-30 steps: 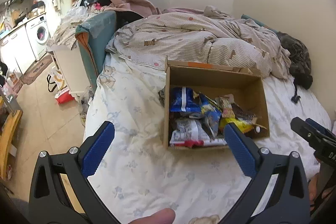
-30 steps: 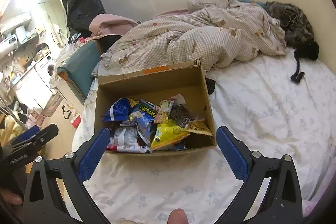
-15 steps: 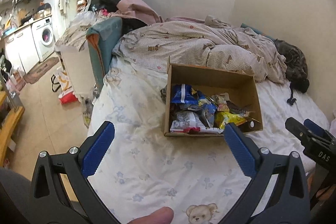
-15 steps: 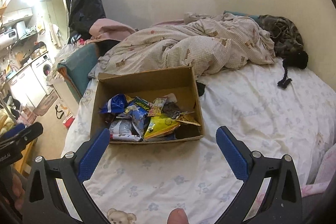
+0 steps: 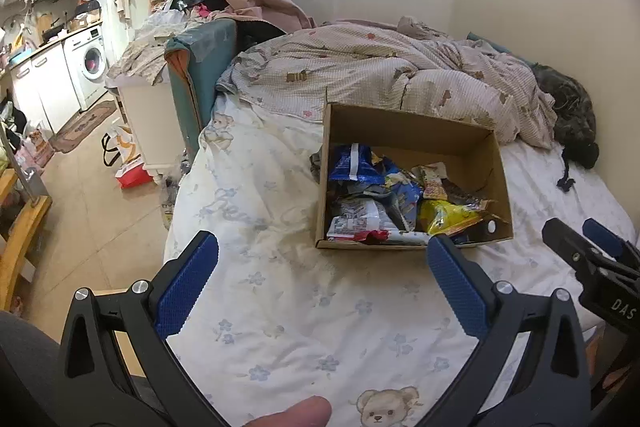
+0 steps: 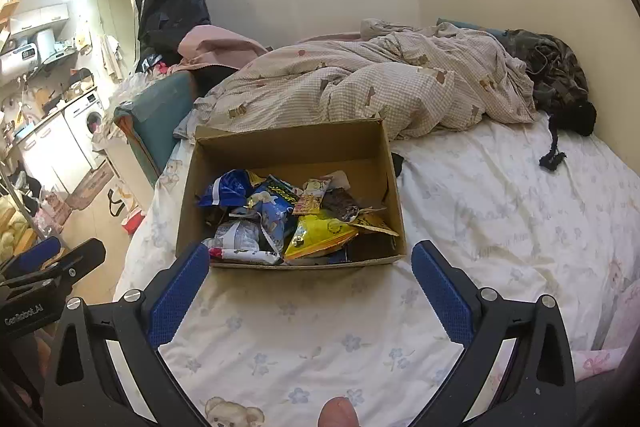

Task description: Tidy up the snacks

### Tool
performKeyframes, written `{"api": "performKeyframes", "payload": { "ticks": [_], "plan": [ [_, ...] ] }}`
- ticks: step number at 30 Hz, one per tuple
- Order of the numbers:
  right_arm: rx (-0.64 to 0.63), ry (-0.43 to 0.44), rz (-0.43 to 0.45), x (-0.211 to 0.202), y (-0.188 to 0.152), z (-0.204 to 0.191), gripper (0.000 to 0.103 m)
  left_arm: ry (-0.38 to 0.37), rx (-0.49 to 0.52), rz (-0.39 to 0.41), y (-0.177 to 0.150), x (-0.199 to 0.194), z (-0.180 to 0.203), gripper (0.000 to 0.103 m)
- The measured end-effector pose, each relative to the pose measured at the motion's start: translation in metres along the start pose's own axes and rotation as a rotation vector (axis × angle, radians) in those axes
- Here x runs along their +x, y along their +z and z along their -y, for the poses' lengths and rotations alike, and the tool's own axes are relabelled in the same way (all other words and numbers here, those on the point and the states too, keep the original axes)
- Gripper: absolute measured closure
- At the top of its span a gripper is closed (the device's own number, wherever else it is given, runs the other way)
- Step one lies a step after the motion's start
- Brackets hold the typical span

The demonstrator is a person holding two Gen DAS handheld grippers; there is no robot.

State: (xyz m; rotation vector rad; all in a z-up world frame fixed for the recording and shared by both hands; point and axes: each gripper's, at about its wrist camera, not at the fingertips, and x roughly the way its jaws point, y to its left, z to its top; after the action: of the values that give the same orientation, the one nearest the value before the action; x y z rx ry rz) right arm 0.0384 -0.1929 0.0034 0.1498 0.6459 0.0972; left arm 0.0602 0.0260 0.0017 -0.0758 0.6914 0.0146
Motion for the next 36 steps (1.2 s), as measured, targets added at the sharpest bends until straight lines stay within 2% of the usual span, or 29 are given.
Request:
{"api": "performKeyframes", "payload": {
  "ticks": [4, 36],
  "plan": [
    [0.014, 0.010, -0.005, 0.0011, 0.0005, 0.0016, 0.000, -0.006, -0.007, -0.017, -0.0009, 0.0027, 0.0000, 0.000],
    [0.014, 0.009, -0.002, 0.0030, 0.0007, 0.0013, 0.000, -0.011, -0.008, 0.007, 0.0010, -0.0023, -0.0009, 0.000]
  ]
}}
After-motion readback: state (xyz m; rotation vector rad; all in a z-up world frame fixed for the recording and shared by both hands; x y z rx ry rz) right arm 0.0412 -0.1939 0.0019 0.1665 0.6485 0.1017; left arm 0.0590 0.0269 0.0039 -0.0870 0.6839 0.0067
